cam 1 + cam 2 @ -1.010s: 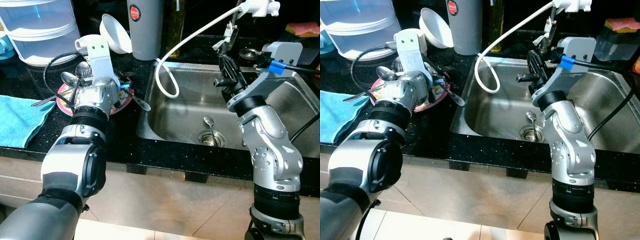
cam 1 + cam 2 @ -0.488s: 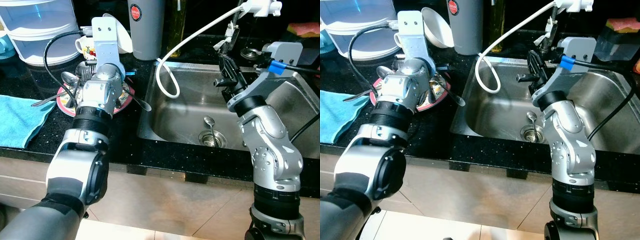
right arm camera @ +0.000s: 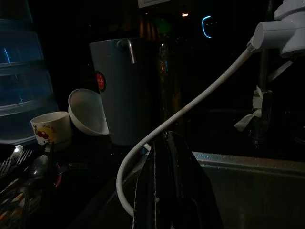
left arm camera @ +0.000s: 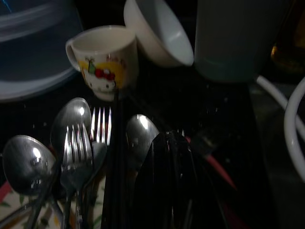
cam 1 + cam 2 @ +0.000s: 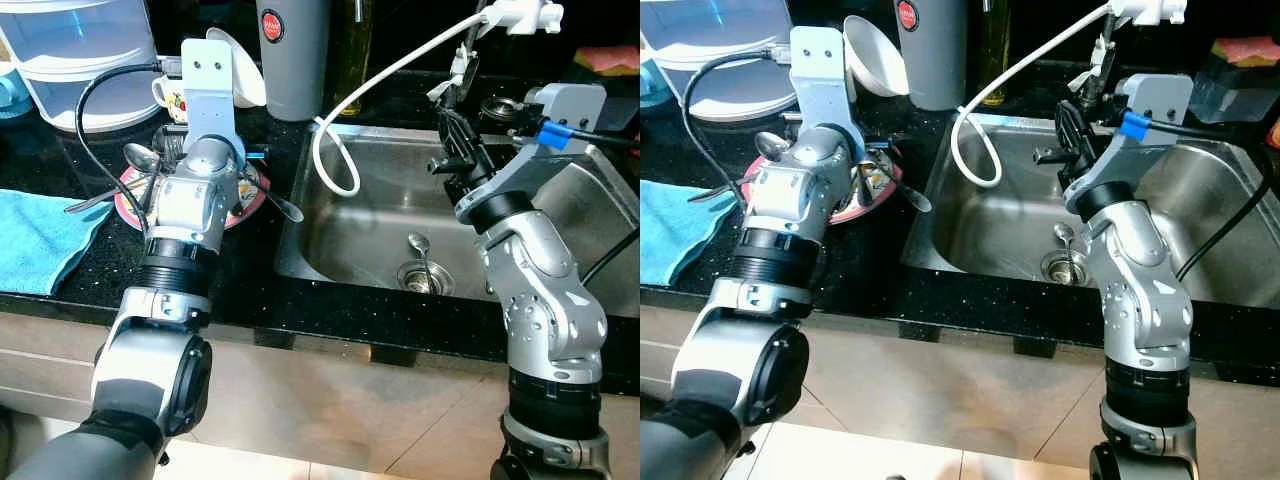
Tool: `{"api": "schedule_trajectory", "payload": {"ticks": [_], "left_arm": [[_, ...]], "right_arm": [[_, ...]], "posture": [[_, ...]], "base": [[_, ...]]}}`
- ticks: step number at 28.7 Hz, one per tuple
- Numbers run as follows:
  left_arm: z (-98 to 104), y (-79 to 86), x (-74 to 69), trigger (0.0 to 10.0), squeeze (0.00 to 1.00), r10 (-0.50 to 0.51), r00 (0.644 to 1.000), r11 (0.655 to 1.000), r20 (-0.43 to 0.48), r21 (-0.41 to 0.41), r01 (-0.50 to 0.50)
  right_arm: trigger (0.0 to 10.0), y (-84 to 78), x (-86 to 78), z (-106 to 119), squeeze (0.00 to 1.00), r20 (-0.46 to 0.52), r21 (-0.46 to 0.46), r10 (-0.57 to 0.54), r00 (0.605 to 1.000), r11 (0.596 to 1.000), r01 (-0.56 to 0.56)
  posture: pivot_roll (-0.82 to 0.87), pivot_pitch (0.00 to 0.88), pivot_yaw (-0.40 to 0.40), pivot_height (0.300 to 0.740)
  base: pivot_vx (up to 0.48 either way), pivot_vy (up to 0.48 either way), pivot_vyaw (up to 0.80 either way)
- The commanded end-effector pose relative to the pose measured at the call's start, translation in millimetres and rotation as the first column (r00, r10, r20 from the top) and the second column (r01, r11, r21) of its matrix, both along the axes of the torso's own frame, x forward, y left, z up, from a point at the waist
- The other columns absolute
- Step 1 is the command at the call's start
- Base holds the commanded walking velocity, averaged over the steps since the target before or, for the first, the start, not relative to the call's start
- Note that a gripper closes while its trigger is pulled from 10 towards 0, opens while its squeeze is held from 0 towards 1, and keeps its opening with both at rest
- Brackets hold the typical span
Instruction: Kitchen organization
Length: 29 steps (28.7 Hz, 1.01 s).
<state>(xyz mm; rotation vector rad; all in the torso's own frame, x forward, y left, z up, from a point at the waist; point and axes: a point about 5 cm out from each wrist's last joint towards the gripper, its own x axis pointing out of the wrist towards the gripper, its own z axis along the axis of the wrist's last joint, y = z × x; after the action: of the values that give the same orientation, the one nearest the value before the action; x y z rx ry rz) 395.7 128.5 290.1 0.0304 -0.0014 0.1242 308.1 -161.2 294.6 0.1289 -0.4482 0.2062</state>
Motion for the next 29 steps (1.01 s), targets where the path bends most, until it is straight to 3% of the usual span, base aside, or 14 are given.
{"api": "schedule_trajectory", "payload": {"ticks": [1,5,10,13,21,27,29], "left_arm": [[-2.8,-1.8,-1.7,10.0,0.00,-0.006,1.000,1.000,-0.012,0.004,0.006],[1.0,-1.7,-2.5,10.0,0.00,-0.048,0.999,0.998,-0.001,-0.050,0.048],[5.3,0.9,-3.9,10.0,0.00,-0.040,0.999,0.999,0.025,-0.018,0.040],[6.1,-1.6,-5.4,10.0,0.00,-0.064,0.998,0.996,0.029,-0.066,0.065],[4.9,3.7,-5.7,10.0,0.00,-0.040,0.999,0.999,0.004,-0.008,0.040],[5.7,13.7,-3.8,10.0,0.00,-0.016,0.999,0.999,-0.049,-0.034,0.014],[2.6,18.1,-3.5,10.0,0.00,-0.005,0.993,0.995,-0.115,-0.101,-0.007]], "right_arm": [[10.0,-1.1,-0.7,2.1,0.00,0.013,-0.002,-0.006,1.000,1.000,0.006],[10.0,-0.9,-0.5,2.1,0.00,0.012,0.001,-0.006,1.000,1.000,0.006],[10.0,-1.5,-0.9,2.6,0.00,0.014,0.003,-0.009,1.000,1.000,0.009],[10.0,-2.1,-1.1,2.9,0.00,0.014,0.004,-0.012,1.000,1.000,0.012],[10.0,-1.4,-0.9,3.0,0.00,0.011,0.003,-0.009,1.000,1.000,0.009],[10.0,-1.6,-0.9,3.5,0.00,0.011,0.002,-0.009,1.000,1.000,0.009],[10.0,-1.9,-1.0,2.5,0.00,0.009,0.002,-0.011,1.000,1.000,0.011]], "posture": [[0.07,0.089,0.044,0.740],[0.07,0.098,0.045,0.740],[0.07,0.102,0.048,0.740],[0.07,0.107,0.047,0.740],[0.05,0.114,0.043,0.740],[0.05,0.115,0.042,0.740],[0.05,0.113,0.048,0.740]], "base": [[0.000,0.000,0.00],[0.000,0.000,0.00],[0.000,0.000,0.00],[0.000,0.000,0.00],[0.000,0.000,0.00],[0.000,0.000,0.00],[0.000,0.000,0.00]]}}
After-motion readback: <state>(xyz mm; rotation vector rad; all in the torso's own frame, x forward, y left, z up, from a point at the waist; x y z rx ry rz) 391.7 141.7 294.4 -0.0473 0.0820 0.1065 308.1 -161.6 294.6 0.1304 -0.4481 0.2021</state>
